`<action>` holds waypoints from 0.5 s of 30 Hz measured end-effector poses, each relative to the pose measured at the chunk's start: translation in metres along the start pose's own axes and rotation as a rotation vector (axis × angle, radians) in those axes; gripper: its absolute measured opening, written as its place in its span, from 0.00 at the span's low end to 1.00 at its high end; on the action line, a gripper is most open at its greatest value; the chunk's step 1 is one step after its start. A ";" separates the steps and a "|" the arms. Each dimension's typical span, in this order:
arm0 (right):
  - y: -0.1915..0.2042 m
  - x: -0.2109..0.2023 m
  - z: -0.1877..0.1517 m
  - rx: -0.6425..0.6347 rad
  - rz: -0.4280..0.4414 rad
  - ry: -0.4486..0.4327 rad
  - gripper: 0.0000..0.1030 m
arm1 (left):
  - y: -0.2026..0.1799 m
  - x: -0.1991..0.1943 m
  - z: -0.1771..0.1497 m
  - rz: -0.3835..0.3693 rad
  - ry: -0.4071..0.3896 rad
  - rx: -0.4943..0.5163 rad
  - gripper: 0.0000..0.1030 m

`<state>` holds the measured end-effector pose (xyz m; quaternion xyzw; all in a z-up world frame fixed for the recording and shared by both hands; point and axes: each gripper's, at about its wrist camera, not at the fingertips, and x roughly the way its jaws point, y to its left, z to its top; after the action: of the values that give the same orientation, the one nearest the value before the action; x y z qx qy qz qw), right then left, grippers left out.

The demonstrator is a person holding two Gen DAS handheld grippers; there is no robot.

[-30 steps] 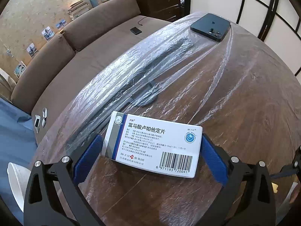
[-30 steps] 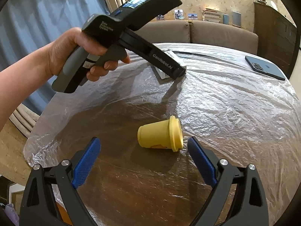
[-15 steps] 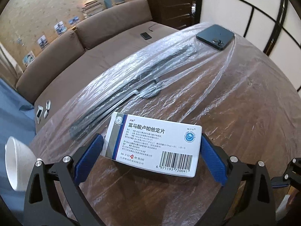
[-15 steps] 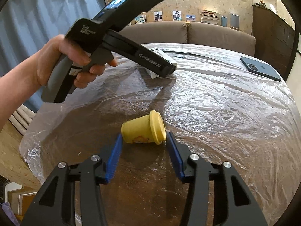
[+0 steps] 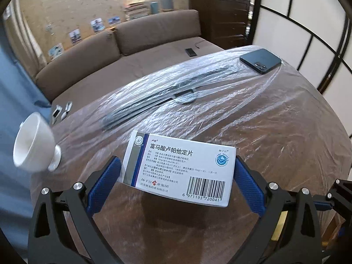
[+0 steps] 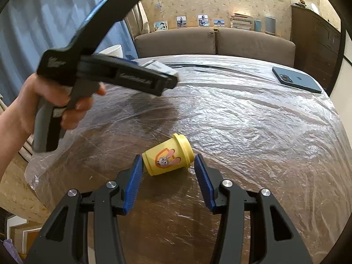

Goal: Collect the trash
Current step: 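Carry the white medicine box and yellow cup over the white bin with both tools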

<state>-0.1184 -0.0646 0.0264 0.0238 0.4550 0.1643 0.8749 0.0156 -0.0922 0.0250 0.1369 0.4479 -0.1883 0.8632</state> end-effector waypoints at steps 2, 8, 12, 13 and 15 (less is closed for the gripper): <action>-0.001 -0.001 0.000 0.003 -0.004 0.000 0.46 | -0.002 -0.006 -0.006 0.013 -0.010 -0.018 0.97; -0.002 -0.006 -0.003 0.010 -0.008 -0.002 0.46 | -0.007 -0.024 -0.026 0.020 -0.031 -0.060 0.97; -0.003 -0.011 -0.007 0.010 -0.008 -0.004 0.46 | -0.009 -0.036 -0.042 0.014 -0.041 -0.101 0.97; -0.004 -0.011 -0.008 0.011 -0.008 -0.004 0.46 | -0.010 -0.038 -0.046 0.012 -0.041 -0.111 0.97; -0.005 -0.015 -0.011 0.011 -0.009 -0.004 0.46 | -0.011 -0.043 -0.056 0.012 -0.040 -0.132 0.97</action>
<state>-0.1332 -0.0753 0.0307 0.0271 0.4544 0.1579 0.8763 -0.0519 -0.0706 0.0284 0.0788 0.4411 -0.1560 0.8802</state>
